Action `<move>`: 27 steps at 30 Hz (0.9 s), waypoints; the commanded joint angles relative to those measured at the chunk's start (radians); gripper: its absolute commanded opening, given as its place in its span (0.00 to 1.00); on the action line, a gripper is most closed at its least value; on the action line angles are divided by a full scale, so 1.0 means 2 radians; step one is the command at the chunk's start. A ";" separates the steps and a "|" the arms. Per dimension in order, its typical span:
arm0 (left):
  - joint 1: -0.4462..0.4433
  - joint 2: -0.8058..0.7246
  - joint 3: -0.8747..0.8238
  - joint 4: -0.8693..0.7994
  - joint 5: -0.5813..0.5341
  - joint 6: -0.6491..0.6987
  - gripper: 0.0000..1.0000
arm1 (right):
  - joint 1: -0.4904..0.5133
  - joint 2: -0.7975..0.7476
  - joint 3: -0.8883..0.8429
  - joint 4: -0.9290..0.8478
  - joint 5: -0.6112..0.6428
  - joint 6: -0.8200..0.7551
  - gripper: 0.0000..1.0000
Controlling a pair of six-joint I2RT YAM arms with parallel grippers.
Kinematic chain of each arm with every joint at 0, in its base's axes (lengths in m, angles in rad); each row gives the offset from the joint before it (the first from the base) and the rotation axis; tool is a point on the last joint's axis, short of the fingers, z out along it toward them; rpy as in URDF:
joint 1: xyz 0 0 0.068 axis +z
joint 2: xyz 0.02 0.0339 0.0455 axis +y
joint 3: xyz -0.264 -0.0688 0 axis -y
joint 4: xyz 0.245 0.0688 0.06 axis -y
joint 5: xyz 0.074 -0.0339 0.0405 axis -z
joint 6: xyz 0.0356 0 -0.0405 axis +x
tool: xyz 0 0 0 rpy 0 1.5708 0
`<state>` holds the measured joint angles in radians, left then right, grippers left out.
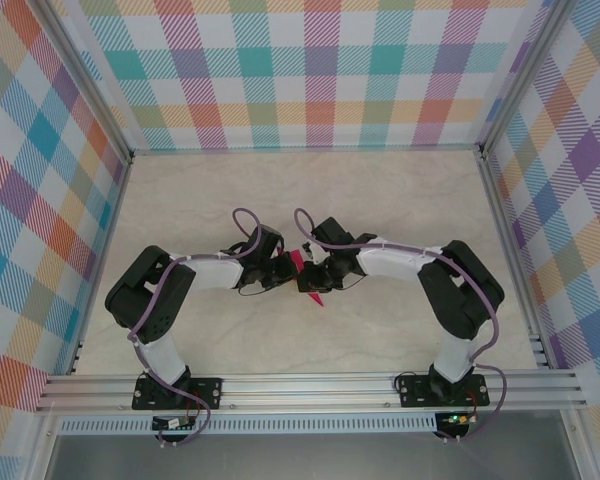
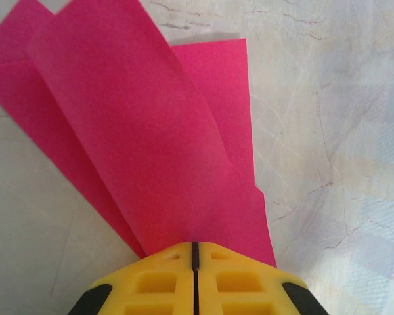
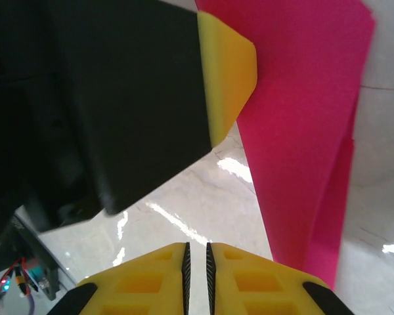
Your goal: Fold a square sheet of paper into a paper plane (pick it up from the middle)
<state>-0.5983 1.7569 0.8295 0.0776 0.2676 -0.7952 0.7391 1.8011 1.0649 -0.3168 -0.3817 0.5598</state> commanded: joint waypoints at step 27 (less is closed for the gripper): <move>-0.005 0.026 0.015 -0.084 -0.044 0.000 0.06 | 0.001 0.022 -0.015 -0.046 0.047 -0.012 0.14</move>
<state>-0.6018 1.7645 0.8612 0.0231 0.2520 -0.7952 0.7406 1.8324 1.0527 -0.3607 -0.3122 0.5594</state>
